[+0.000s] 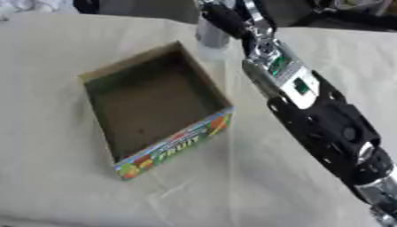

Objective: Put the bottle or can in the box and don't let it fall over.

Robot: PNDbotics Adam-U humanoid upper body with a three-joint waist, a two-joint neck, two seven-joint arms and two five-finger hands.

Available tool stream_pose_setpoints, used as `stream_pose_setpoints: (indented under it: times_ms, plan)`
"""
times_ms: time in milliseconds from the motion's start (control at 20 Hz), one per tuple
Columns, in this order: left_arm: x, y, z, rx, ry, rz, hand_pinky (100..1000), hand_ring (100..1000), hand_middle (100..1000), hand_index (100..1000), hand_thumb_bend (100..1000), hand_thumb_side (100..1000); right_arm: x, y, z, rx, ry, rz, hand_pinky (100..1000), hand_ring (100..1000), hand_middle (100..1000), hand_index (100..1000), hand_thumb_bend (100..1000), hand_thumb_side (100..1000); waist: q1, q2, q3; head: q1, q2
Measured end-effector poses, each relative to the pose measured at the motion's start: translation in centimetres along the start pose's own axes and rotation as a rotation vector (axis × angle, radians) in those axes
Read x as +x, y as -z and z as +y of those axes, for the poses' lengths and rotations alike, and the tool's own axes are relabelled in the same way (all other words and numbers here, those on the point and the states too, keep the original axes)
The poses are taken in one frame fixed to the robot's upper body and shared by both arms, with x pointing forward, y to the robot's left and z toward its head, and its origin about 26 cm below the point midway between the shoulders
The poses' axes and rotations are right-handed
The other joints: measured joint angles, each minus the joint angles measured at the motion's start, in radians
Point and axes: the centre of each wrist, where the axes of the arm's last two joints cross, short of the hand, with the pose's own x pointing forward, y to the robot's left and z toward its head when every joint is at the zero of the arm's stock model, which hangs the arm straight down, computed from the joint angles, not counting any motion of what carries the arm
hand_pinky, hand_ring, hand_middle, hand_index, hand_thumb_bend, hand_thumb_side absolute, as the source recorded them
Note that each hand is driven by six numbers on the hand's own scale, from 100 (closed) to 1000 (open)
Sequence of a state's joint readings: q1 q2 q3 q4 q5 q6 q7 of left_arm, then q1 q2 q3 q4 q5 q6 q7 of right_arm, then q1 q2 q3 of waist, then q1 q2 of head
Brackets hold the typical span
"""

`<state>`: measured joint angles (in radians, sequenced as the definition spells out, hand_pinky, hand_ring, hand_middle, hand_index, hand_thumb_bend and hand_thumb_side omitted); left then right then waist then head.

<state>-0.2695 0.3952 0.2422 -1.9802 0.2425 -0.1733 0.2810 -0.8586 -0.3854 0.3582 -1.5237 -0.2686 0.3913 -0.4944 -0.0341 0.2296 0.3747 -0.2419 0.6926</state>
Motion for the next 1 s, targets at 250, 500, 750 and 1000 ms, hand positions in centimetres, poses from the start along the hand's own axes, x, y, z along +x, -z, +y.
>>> stream_pose_setpoints:
  times_ms: [250, 500, 750, 1000]
  plan:
    - [0.1, 0.2, -0.2, 0.009, -0.007, -0.020, 1000, 681, 727, 753, 537, 299, 0.5, 0.1, 0.7, 0.011, 0.013, 0.000, 1000, 1000, 1000, 312, 100, 470, -0.006, -0.007, 0.031, -0.021, 0.000]
    - [0.2, 0.4, -0.1, 0.026, -0.001, -0.038, 1000, 682, 726, 753, 540, 298, 0.4, 0.0, 1.4, 0.015, 0.031, 0.038, 1000, 1000, 1000, 316, 100, 424, -0.010, -0.008, 0.047, -0.043, 0.000]
    - [0.4, 0.8, -0.2, 0.027, 0.000, -0.056, 1000, 682, 725, 753, 542, 298, -0.6, 0.1, 2.6, 0.007, 0.056, 0.097, 1000, 1000, 1000, 326, 100, 418, -0.014, -0.008, 0.070, -0.065, 0.000]
    - [0.5, 0.9, -0.3, 0.027, -0.003, -0.061, 1000, 680, 724, 753, 542, 300, -1.8, -0.1, 3.5, 0.002, 0.088, 0.117, 1000, 1000, 1000, 483, 100, 433, -0.019, -0.007, 0.076, -0.079, 0.000]
